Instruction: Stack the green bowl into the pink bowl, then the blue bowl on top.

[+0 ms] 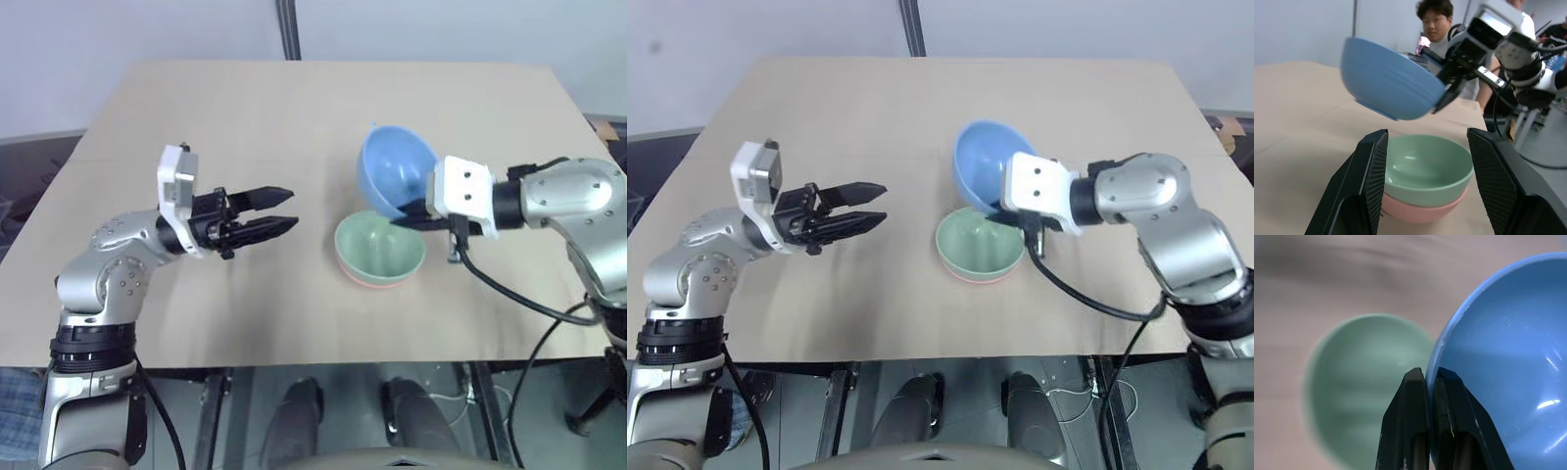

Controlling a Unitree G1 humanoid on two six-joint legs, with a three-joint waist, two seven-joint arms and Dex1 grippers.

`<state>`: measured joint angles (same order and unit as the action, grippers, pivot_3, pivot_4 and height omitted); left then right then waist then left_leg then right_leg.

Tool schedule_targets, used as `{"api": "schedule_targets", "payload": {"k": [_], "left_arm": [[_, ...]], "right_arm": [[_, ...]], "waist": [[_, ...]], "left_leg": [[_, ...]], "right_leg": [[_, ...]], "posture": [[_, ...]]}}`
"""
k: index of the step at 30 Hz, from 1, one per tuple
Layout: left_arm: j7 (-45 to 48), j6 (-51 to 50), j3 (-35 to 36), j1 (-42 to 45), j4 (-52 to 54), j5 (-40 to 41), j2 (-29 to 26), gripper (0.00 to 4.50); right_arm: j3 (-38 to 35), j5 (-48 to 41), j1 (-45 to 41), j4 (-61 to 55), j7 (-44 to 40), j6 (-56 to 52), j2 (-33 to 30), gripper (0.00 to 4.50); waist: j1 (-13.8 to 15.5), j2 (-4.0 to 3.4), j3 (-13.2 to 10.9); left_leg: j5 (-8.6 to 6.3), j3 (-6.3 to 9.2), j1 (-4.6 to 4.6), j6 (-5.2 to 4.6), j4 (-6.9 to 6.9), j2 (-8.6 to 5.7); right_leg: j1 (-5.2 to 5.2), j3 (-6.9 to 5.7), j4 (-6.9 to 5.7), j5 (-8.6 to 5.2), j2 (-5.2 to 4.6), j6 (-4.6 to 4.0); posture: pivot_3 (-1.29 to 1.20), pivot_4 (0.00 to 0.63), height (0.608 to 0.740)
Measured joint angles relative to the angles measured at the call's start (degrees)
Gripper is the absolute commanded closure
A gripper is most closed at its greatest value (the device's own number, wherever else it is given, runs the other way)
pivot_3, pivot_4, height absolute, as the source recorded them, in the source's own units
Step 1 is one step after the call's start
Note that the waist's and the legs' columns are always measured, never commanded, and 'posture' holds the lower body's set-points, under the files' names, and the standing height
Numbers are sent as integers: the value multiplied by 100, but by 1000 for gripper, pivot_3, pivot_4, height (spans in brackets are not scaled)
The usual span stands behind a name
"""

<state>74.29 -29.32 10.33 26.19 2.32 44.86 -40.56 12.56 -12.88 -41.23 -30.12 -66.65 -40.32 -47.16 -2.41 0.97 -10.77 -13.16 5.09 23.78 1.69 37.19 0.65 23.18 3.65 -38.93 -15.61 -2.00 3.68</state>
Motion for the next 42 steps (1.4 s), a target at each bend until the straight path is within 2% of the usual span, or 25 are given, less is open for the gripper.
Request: {"api": "schedule_targets", "payload": {"k": [5, 6, 7, 9, 10, 12, 16, 19, 20, 27, 30, 33, 37, 42], "left_arm": [[354, 105, -193, 297, -355, -204, -12, 1771], [393, 109, -196, 321, -420, -211, -2, 1771], [400, 109, -195, 348, -460, -211, 13, 1771], [391, 121, -195, 427, -515, -228, 63, 1771], [392, 127, -195, 437, -515, -236, 70, 1771], [384, 137, -195, 442, -515, -250, 78, 1771], [193, 14, -195, 440, -501, -261, 79, 1771], [-220, -84, -198, 371, -323, -417, 77, 1771], [-539, -112, -203, 249, -175, -591, 57, 1771], [-1232, -174, -168, -333, 347, -802, 58, 1771], [-1344, -100, -38, -980, 707, -798, 47, 1771], [-1400, 42, 47, -1396, 831, -877, 51, 1771], [-1463, 369, 123, -1797, 996, -931, 118, 1771], [-1545, 686, 230, -2092, 1068, -980, 205, 1771]], "right_arm": [[-4, -432, 88, -518, -114, -259, -241, 4442], [-5, -464, 88, -547, -94, -284, -251, 3805], [-5, -499, 87, -560, -64, -309, -257, 3520], [-5, -555, 87, -587, 24, -341, -262, 2448], [-5, -558, 87, -592, 43, -346, -263, 2132], [-5, -567, 87, -603, 148, -384, -264, 1162], [-131, -764, 83, -609, 475, -733, -154, 1162], [-829, -1310, 225, -650, 707, -1108, 51, 1162], [-1351, -1618, 521, -720, 837, -1214, 156, 1162], [-3190, -2568, 2095, -683, 1102, -1176, 474, 1162], [-4135, -2638, 3518, -420, 729, -525, 502, 1162], [-4480, -2591, 4407, -305, 420, 69, 561, 1162], [-4548, -2320, 5366, -92, 77, 991, 777, 1162], [-4542, -2088, 5684, 241, 59, 1726, 858, 1162]], "waist": [[-4, 0, 0], [-4, 0, 0], [1, 0, 0], [7, 0, 0], [6, 0, 0], [7, 0, 0], [4, 0, 0], [12, 4, 2], [28, 6, 3], [57, 7, 4], [72, 6, 6], [48, 5, 7], [43, 4, 8], [34, 6, 7]], "left_leg": [[0, -1, 0, 0, 2, 0], [0, 0, 0, 0, 2, 0], [0, 1, 0, 0, 2, 0], [0, 1, 1, 0, 3, 0], [0, 1, 2, 0, 3, 0], [0, 1, 2, 0, 3, -1], [0, 2, 2, 0, 3, 0], [0, 5, 3, 0, 2, 0], [0, 7, 3, 0, 1, -1], [0, 6, -2, -1, 1, -2], [-1, -1, -5, -1, 0, -3], [-1, -3, -15, -1, 1, 3], [-1, -10, -45, -1, 1, 3], [-1, -24, -111, -1, -2, 7]], "right_leg": [[0, 0, -1, 0, 1, 0], [0, 0, -1, 0, 1, 0], [0, 0, -1, 0, 1, 0], [0, -1, 0, 0, 0, 0], [0, -1, 0, 0, 0, 0], [0, -1, 1, 0, -1, 0], [0, -1, -1, 0, 0, 0], [-2, -2, 2, 0, -1, 0], [-5, -4, 6, 0, -2, 0], [-10, -5, 2, 0, -4, 0], [-13, 2, 5, 0, -4, 0], [-16, 4, -3, 0, 0, 1], [-49, 10, 5, -2, 1, 2], [-108, 25, 9, -10, 3, 10]], "posture": [[0, 150, 740], [0, 150, 740], [0, 150, 740], [0, 150, 740], [0, 150, 740], [0, 150, 740], [0, 150, 740], [0, 150, 740], [0, 150, 740], [0, 150, 740], [0, 150, 740], [0, 150, 740], [0, 150, 740], [0, 150, 740]]}}
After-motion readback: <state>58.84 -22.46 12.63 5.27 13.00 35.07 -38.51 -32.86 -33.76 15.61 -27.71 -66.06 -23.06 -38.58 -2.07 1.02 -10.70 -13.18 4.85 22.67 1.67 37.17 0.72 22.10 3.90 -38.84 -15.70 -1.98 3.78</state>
